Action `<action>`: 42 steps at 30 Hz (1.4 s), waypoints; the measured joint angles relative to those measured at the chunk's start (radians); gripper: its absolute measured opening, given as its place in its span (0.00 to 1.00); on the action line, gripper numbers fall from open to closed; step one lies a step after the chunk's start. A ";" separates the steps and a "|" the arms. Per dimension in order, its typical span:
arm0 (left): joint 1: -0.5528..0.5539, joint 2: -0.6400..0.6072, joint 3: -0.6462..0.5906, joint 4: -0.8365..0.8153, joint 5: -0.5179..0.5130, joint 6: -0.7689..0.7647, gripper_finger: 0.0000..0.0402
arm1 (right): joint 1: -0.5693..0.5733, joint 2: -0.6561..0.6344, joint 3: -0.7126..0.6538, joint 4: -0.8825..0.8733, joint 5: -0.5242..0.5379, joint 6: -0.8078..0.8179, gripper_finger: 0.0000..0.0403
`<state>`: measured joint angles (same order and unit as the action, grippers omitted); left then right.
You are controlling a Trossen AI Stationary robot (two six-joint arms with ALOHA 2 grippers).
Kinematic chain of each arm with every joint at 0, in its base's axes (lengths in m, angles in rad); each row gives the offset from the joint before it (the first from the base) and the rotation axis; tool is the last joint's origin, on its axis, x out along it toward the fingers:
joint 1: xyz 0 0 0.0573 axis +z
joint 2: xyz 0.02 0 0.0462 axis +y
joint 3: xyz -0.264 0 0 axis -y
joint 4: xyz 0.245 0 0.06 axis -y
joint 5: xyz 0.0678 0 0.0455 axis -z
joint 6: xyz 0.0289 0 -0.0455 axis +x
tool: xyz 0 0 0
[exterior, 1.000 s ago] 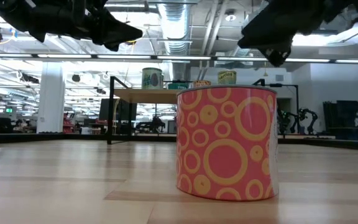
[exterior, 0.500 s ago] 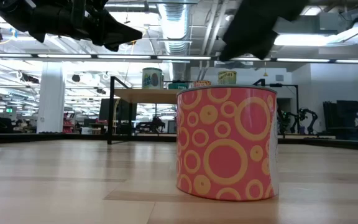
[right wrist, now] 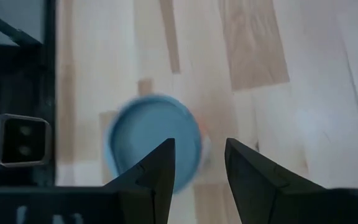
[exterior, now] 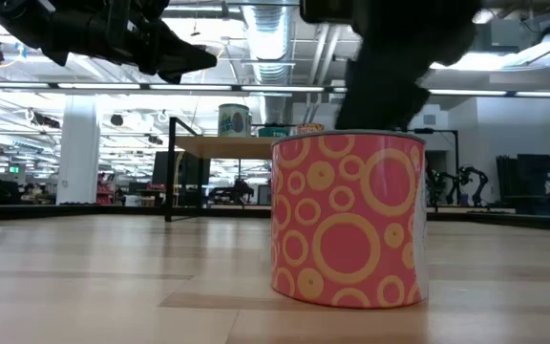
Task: Pick and place cans onto a shelf
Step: Put the orange tomato can on the shelf
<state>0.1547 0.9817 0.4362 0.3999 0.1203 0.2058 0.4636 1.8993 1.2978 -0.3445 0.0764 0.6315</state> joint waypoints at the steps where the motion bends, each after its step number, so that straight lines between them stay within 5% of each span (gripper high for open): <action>1: 0.000 0.000 0.000 -0.001 0.000 -0.007 0.00 | -0.001 0.005 0.000 -0.004 -0.001 0.000 0.40; 18: 0.000 0.000 0.000 0.000 0.002 -0.034 0.00 | -0.006 0.005 -0.011 -0.003 -0.028 -0.003 0.23; 42: -0.001 0.000 0.000 -0.004 -0.001 -0.042 0.00 | -0.056 0.046 -0.010 0.053 -0.158 -0.014 0.14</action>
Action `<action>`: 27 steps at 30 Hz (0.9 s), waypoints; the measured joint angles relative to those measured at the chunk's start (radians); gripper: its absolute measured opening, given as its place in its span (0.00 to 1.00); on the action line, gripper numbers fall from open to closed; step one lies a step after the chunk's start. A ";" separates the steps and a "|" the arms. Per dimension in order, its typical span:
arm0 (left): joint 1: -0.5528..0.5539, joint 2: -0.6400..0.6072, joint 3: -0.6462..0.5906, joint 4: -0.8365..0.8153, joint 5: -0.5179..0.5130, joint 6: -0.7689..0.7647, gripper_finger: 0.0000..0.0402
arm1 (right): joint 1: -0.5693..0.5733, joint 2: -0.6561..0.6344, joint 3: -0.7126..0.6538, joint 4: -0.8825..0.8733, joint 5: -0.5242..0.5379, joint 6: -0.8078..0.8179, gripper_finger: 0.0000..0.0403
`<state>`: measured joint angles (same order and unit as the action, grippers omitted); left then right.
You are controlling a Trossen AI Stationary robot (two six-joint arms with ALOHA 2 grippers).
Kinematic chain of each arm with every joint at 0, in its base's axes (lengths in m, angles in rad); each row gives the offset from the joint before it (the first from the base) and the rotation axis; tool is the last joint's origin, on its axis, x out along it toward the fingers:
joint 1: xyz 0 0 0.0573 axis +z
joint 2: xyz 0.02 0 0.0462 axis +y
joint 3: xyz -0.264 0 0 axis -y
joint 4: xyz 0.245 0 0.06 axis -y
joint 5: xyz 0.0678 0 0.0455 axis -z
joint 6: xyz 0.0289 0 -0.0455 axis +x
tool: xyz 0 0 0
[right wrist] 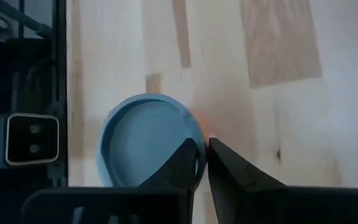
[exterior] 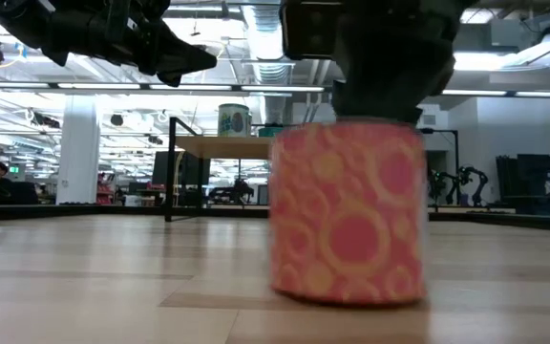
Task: Pick and place cans onto a shelf
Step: Put the orange tomato can on the shelf
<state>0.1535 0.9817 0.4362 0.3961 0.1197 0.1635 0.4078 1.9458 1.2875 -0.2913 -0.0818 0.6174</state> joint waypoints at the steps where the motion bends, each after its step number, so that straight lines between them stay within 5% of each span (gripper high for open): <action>1: 0.000 0.000 0.000 0.000 0.000 0.000 0.00 | -0.003 0.001 0.000 0.000 -0.001 -0.007 0.13; 15: 0.000 0.000 0.000 -0.003 0.001 -0.002 0.00 | -0.018 0.004 0.183 -0.282 -0.008 -0.177 0.04; 22: 0.000 0.000 0.000 -0.025 0.003 -0.007 0.00 | -0.038 0.004 0.447 -0.616 0.027 -0.311 0.04; 27: 0.000 0.000 0.000 -0.039 0.003 -0.006 0.00 | -0.117 0.004 0.684 -0.903 0.175 -0.447 0.04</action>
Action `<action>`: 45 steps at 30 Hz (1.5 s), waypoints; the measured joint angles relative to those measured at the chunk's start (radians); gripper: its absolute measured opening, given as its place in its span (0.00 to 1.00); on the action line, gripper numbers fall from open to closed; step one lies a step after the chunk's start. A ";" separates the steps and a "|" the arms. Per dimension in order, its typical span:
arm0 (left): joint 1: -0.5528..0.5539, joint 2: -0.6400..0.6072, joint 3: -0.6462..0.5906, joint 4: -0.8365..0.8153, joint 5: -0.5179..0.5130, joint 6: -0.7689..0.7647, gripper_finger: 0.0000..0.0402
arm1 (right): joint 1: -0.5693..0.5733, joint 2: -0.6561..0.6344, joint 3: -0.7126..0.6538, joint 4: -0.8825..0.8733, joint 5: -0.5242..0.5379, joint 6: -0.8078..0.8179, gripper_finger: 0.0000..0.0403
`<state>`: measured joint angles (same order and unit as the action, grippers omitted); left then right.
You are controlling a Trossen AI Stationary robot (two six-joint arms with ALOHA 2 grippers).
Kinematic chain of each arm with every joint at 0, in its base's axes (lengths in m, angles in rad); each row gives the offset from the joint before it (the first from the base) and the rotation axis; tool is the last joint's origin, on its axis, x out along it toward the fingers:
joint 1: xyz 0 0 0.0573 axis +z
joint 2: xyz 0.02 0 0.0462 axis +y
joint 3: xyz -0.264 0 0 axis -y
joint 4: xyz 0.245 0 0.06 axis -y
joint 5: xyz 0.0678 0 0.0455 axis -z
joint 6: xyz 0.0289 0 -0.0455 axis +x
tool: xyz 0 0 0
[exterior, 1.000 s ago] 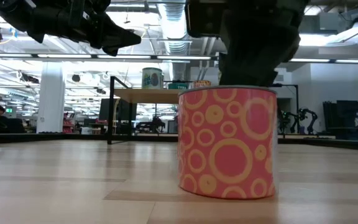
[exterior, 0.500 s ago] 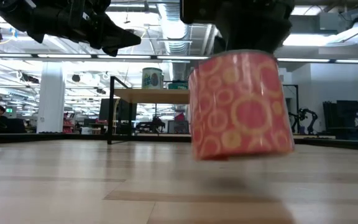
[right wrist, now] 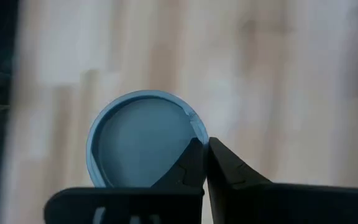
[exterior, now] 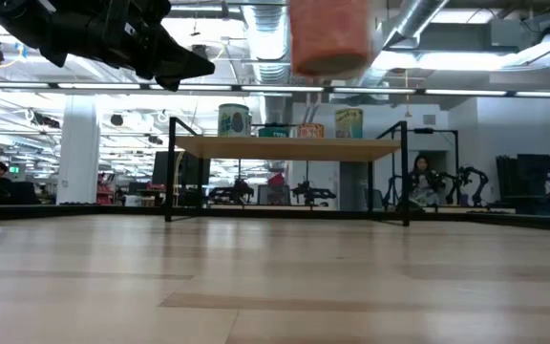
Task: Pick and place cans onto a shelf
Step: Put the orange tomato can on the shelf
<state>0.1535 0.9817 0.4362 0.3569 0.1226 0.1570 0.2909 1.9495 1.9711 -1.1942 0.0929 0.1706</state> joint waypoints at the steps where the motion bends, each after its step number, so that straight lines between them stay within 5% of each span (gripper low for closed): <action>1: 0.000 0.000 0.000 0.000 0.000 0.000 0.00 | -0.023 -0.001 0.035 -0.028 0.039 -0.014 0.04; 4: 0.000 0.000 0.000 0.000 0.000 0.001 0.00 | -0.104 -0.004 0.092 -0.070 0.123 -0.067 0.04; 13: -0.002 0.000 0.000 -0.009 0.001 -0.008 0.00 | -0.495 -0.080 0.083 -0.061 0.084 -0.193 0.02; 20: -0.002 0.000 0.000 0.000 0.001 -0.004 0.00 | -0.759 -0.078 0.076 -0.025 0.035 -0.075 0.02; 34: -0.002 0.000 0.000 -0.001 -0.003 -0.005 0.00 | -0.805 -0.045 0.061 -0.009 0.014 0.074 0.03; 38: -0.003 0.000 0.000 -0.008 -0.003 -0.012 0.00 | -0.774 -0.046 0.045 -0.016 0.092 0.088 0.01; 45: -0.012 0.000 0.000 -0.022 0.002 -0.015 0.00 | -0.769 -0.130 -0.130 0.058 0.115 0.144 0.01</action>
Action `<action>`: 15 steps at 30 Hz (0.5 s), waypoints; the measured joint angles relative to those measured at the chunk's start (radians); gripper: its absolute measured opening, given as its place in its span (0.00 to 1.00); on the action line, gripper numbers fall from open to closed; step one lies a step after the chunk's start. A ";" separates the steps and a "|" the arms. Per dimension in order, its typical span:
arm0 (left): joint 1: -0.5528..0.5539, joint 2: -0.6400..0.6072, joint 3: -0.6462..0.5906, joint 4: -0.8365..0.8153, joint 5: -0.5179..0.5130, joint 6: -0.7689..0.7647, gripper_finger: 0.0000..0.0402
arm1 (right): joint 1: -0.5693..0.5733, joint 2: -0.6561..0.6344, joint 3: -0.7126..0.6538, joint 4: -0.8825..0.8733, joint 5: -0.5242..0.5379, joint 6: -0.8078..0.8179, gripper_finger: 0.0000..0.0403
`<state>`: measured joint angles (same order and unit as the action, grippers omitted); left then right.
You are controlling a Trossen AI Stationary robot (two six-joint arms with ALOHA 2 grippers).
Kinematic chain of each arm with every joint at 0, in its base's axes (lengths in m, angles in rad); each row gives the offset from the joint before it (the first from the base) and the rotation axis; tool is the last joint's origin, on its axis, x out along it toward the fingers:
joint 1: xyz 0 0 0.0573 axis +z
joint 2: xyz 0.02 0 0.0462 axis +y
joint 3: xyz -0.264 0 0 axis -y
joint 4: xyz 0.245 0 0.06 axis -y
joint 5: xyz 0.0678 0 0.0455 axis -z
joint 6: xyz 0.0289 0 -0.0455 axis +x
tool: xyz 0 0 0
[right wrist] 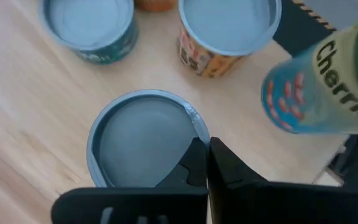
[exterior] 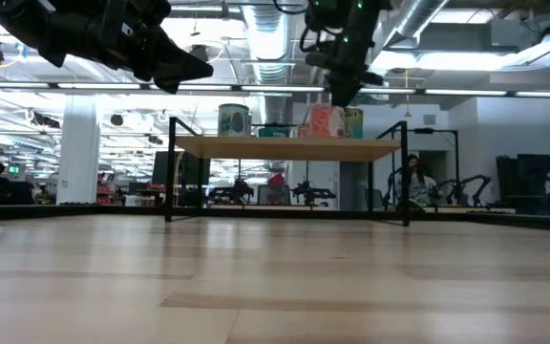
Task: Pick and place cans onto a shelf
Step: Put the orange tomato can on the shelf
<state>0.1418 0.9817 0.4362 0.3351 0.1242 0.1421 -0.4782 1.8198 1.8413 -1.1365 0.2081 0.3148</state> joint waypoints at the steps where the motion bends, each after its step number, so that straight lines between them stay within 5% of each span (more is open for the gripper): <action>1: -0.002 0.000 0.000 0.000 0.000 0.000 0.00 | 0.000 -0.014 -0.034 0.038 -0.001 0.008 0.01; 15: -0.005 0.000 0.000 0.026 0.001 0.011 0.00 | -0.023 -0.098 -0.182 0.209 -0.025 0.096 0.02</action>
<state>0.1371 0.9817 0.4362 0.3609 0.1253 0.1532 -0.5013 1.7220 1.6588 -0.9272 0.1834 0.4110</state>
